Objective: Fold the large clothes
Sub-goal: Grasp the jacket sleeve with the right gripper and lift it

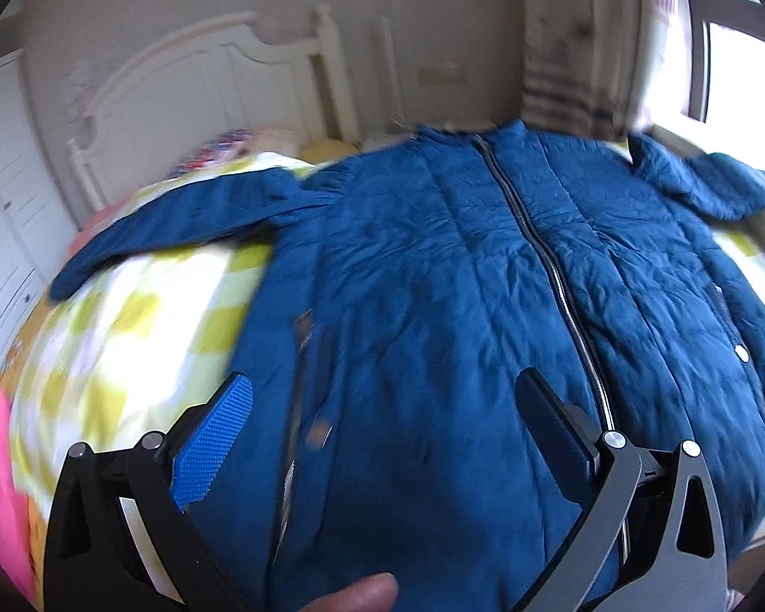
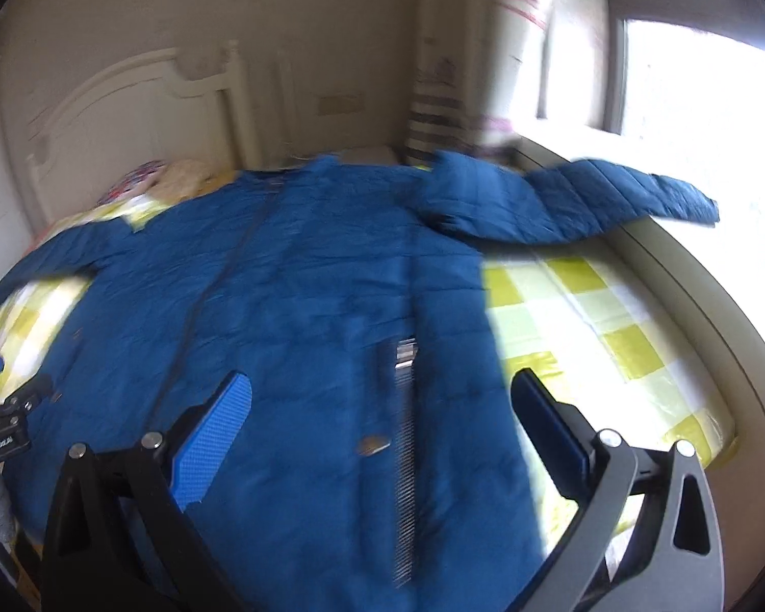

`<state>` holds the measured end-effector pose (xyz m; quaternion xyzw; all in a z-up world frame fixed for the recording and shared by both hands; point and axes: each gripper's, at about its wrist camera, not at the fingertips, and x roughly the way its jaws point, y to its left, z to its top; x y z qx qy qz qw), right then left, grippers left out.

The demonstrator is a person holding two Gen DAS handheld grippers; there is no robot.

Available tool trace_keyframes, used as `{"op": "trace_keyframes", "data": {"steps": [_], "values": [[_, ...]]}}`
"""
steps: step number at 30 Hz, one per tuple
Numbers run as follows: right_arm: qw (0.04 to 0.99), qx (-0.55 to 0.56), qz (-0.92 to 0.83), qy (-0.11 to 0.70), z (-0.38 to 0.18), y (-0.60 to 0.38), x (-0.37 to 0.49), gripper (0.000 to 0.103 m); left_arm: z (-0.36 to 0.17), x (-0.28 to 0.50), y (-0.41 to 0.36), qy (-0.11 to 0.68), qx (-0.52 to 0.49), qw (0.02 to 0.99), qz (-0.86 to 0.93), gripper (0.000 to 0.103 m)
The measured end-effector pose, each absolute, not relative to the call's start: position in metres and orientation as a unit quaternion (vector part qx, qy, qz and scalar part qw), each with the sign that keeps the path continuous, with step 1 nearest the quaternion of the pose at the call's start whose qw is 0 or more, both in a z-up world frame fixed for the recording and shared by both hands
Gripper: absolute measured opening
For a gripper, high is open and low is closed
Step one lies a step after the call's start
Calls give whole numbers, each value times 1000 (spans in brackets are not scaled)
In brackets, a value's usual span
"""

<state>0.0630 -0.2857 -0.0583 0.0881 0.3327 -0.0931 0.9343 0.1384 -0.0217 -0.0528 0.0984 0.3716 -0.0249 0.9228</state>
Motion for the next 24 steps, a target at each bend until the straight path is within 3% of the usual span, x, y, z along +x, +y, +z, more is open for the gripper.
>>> {"op": "trace_keyframes", "data": {"steps": [10, 13, 18, 19, 21, 22, 23, 24], "values": [[881, 226, -250, 333, -80, -474, 153, 101, -85, 312, -47, 428, 81, 900, -6, 99], [876, 246, -251, 330, -84, -499, 178, 101, -115, 329, -40, 448, 56, 892, -14, 99], [862, 239, -291, 340, -93, -524, 223, 99, -117, 329, -28, 449, 20, 893, -30, 99], [857, 241, -298, 343, -96, -529, 230, 93, -118, 329, -30, 449, 24, 893, -28, 99], [852, 241, -312, 345, -100, -535, 237, 69, -118, 332, -28, 452, 19, 891, -27, 99], [854, 248, -304, 341, -100, -538, 240, 40, -118, 334, -29, 454, 18, 890, -28, 99], [862, 259, -290, 324, -97, -538, 240, 19, -118, 335, -29, 456, 18, 890, -30, 99], [870, 259, -282, 310, -91, -533, 240, 14, -118, 336, -28, 456, 18, 889, -31, 99]]}}
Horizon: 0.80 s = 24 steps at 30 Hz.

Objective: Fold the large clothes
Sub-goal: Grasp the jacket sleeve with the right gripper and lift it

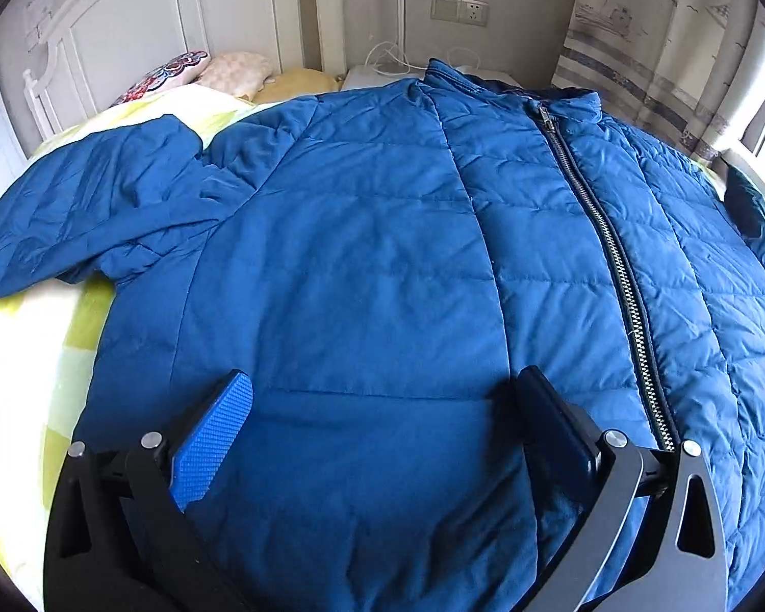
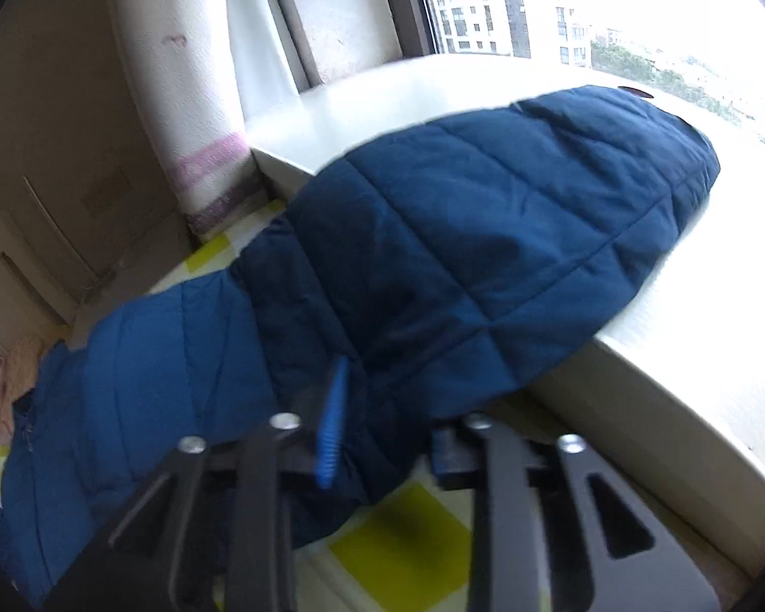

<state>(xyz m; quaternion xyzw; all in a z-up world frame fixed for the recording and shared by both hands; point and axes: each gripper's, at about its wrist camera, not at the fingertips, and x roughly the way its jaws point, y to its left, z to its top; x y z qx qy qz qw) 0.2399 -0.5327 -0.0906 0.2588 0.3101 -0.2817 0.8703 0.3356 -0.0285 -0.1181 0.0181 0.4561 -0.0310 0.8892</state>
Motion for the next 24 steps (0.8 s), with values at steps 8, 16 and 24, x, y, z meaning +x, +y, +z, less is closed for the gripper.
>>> {"op": "trace_keyframes", "data": {"steps": [8, 16, 24], "values": [[958, 76, -114, 250, -10, -347, 279, 11, -115, 332, -26, 450, 0, 892, -47, 99], [905, -63, 106, 407, -88, -152, 320, 33, -111, 329, -11, 435, -53, 896, -68, 99], [894, 23, 148, 422, -92, -183, 272, 68, -111, 330, -11, 433, -57, 897, -70, 98]]}}
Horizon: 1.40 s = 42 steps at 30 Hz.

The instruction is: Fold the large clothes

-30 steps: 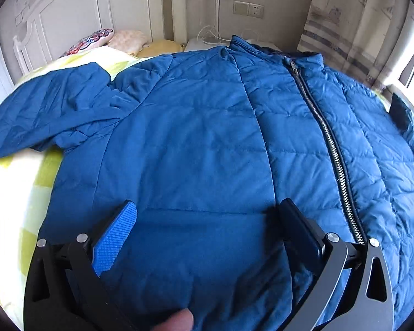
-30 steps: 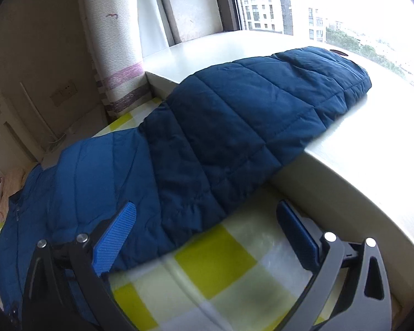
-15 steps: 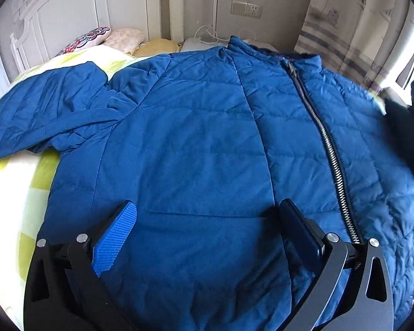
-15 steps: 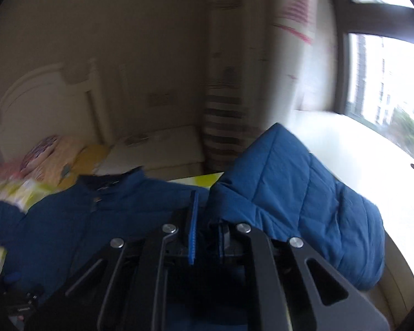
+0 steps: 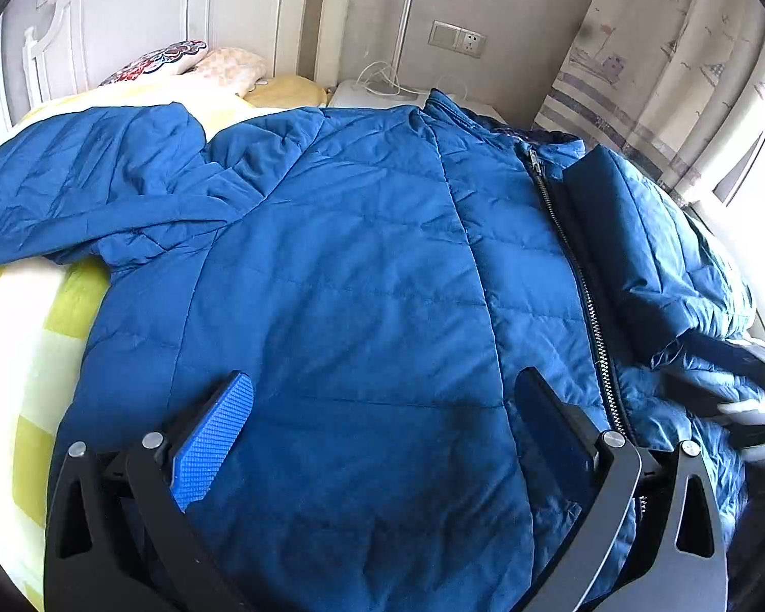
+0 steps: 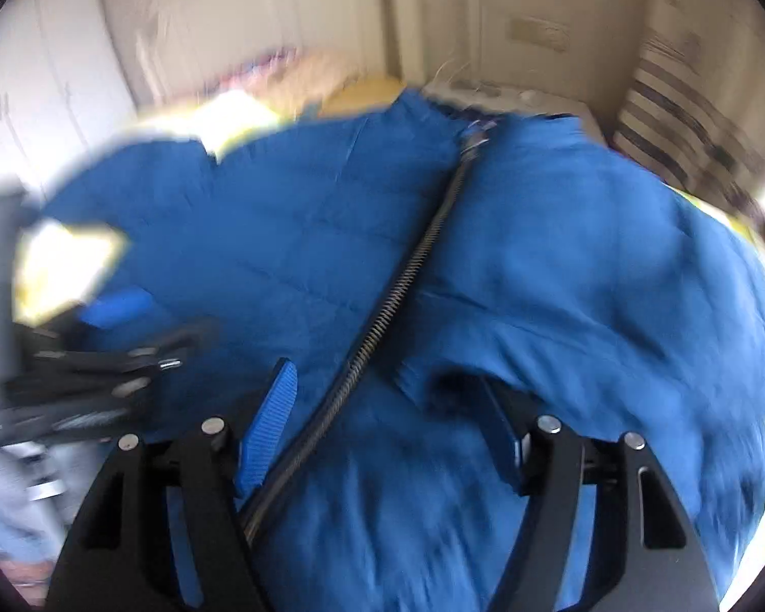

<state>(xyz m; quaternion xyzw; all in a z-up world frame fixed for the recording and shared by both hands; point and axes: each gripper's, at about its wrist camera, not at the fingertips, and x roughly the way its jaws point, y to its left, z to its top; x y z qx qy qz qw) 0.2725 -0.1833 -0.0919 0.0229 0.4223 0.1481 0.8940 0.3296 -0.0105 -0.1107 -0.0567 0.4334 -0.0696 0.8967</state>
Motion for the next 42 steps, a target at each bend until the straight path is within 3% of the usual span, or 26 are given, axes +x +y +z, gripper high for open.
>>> {"op": "trace_keyframes", "data": {"steps": [5, 10, 12, 14, 17, 21, 22, 23, 25, 29, 34, 38, 42], "values": [[924, 161, 47, 344, -63, -290, 240, 68, -111, 329, -16, 437, -41, 897, -61, 98], [883, 290, -42, 367, -100, -385, 270, 69, -111, 328, -15, 435, -43, 897, -62, 98], [874, 303, -40, 378, -111, -391, 286, 56, -111, 328, -15, 435, -43, 897, -62, 98], [888, 278, -36, 363, -101, -379, 292, 26, -111, 329, -15, 435, -42, 897, -61, 98], [919, 233, -14, 317, -69, -345, 297, 22, -112, 329, -17, 437, -37, 897, -59, 98], [933, 188, 80, 297, -30, -266, 326, 27, -111, 329, -16, 436, -40, 897, -61, 98], [929, 190, 114, 297, -23, -248, 330, 37, -111, 329, -14, 434, -44, 897, -63, 98], [916, 195, 182, 301, -20, -228, 338, 59, -111, 329, -13, 434, -47, 898, -65, 98], [904, 190, 231, 304, -16, -206, 340, 73, -110, 328, -10, 432, -55, 898, -69, 98], [924, 156, 194, 291, -18, -218, 323, 73, -110, 328, -7, 429, -66, 898, -74, 98], [926, 218, 68, 301, -62, -313, 284, 73, -107, 328, -4, 428, -84, 895, -90, 98], [911, 179, -32, 370, -113, -356, 274, 70, -100, 347, 1, 456, -190, 850, -181, 98], [910, 189, -28, 369, -126, -364, 277, 67, -102, 386, 4, 475, -314, 788, -234, 98]]}}
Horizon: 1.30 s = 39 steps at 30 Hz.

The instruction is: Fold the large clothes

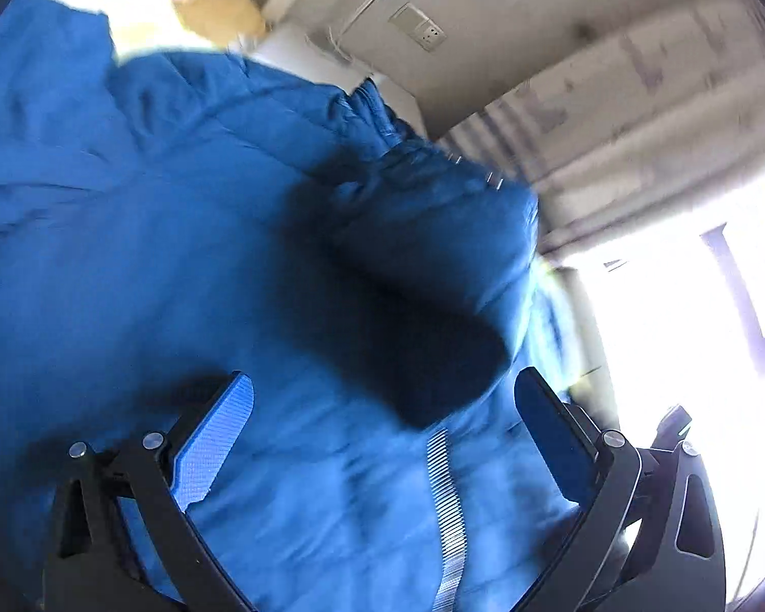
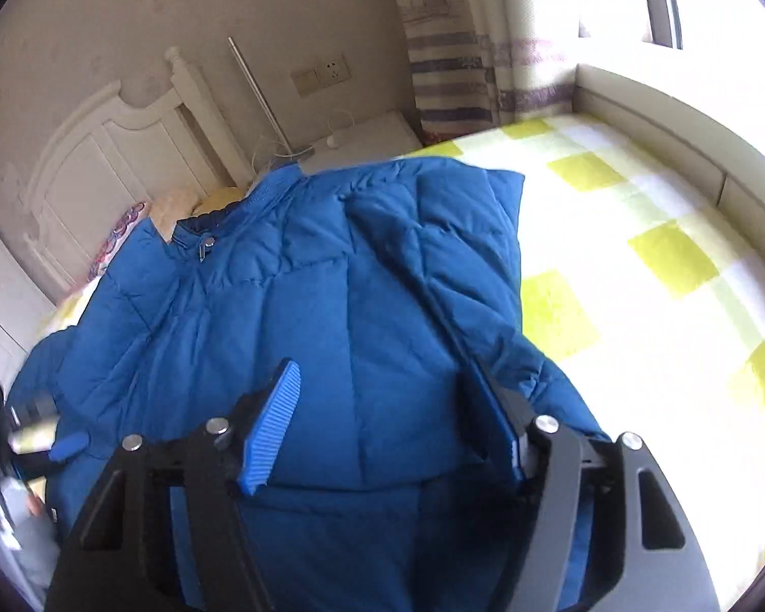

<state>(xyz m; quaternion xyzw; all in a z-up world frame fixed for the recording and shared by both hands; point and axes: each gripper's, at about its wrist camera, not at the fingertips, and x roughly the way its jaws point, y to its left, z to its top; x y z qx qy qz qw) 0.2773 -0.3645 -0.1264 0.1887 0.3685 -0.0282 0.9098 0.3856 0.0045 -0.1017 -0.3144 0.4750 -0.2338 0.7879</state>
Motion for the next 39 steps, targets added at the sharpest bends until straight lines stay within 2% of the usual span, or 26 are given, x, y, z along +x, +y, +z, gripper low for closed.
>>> {"op": "trace_keyframes", "data": {"steps": [5, 6, 8, 9, 11, 13, 16, 17, 19, 21, 22, 25, 28, 32, 33, 36, 39], "values": [[916, 162, -21, 366, -124, -353, 279, 70, -122, 435, -7, 475, -449, 706, -273, 95], [916, 167, -19, 365, -124, -351, 281, 70, -126, 441, -10, 476, -462, 698, -271, 91], [915, 184, -11, 359, -125, -357, 280, 69, -136, 457, -22, 483, -479, 681, -271, 57], [915, 189, -9, 356, -123, -352, 275, 69, -135, 461, -25, 480, -480, 683, -270, 53], [915, 195, -5, 353, -120, -351, 272, 69, -116, 457, -22, 452, -453, 729, -244, 31], [915, 200, -3, 351, -120, -352, 272, 69, -79, 440, -17, 395, -387, 809, -202, 29], [914, 206, 0, 350, -121, -354, 272, 69, -24, 407, -19, 314, -198, 926, -66, 30], [914, 208, 1, 349, -121, -354, 271, 69, -18, 400, -20, 307, -145, 940, -12, 30], [913, 210, 6, 349, -121, -355, 271, 68, -27, 403, -15, 348, -111, 931, 12, 33], [913, 214, 5, 349, -122, -356, 272, 68, -51, 413, -3, 416, -120, 901, 19, 46], [912, 215, 5, 348, -122, -356, 272, 68, -58, 413, 4, 429, -137, 893, 21, 57], [912, 216, 5, 348, -122, -357, 272, 68, -66, 404, 28, 415, -185, 889, 58, 85], [912, 215, 4, 349, -122, -356, 272, 68, -60, 382, 41, 367, -189, 908, 71, 86], [912, 214, 4, 349, -122, -355, 273, 68, -55, 372, 8, 353, -67, 933, 17, 86], [912, 214, 4, 349, -122, -355, 273, 68, -61, 375, -8, 361, -21, 932, 6, 86], [912, 210, 2, 352, -122, -355, 274, 68, -99, 392, -26, 436, 28, 900, -1, 88], [913, 197, -7, 358, -122, -351, 276, 68, -99, 394, -29, 431, 30, 902, -4, 94]]}}
